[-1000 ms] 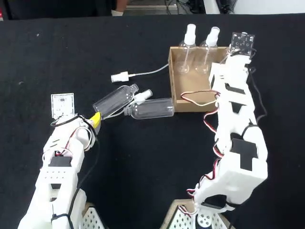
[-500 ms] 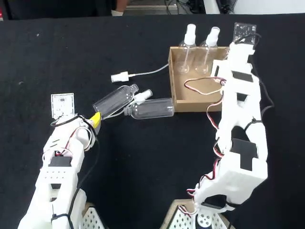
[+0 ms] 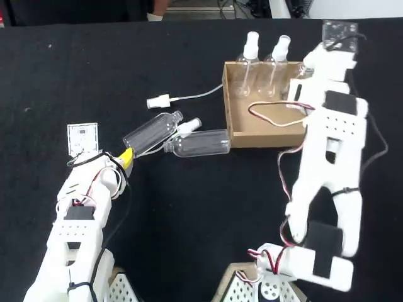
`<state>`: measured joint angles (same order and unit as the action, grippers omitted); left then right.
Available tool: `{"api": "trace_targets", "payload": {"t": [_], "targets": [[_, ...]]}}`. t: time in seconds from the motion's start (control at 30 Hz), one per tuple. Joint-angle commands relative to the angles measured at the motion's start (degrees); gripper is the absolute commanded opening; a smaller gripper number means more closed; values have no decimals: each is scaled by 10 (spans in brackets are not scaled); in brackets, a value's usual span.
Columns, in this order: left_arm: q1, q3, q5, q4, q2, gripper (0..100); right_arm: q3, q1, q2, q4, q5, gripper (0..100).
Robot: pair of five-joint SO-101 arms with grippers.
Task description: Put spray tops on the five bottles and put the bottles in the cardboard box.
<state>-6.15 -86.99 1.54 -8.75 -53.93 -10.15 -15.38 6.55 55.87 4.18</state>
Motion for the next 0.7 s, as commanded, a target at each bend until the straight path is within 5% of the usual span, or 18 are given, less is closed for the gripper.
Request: {"api": "trace_targets", "payload": {"t": [0.0, 0.5, 0.67], "targets": [[5, 9, -4, 11, -11, 241, 3, -31, 44, 10, 7, 7], [4, 7, -4, 10, -11, 241, -71, -14, 3, -127, 7, 10], [7, 7, -4, 10, -11, 241, -118, -6, 1, -190, 63, 11]]}}
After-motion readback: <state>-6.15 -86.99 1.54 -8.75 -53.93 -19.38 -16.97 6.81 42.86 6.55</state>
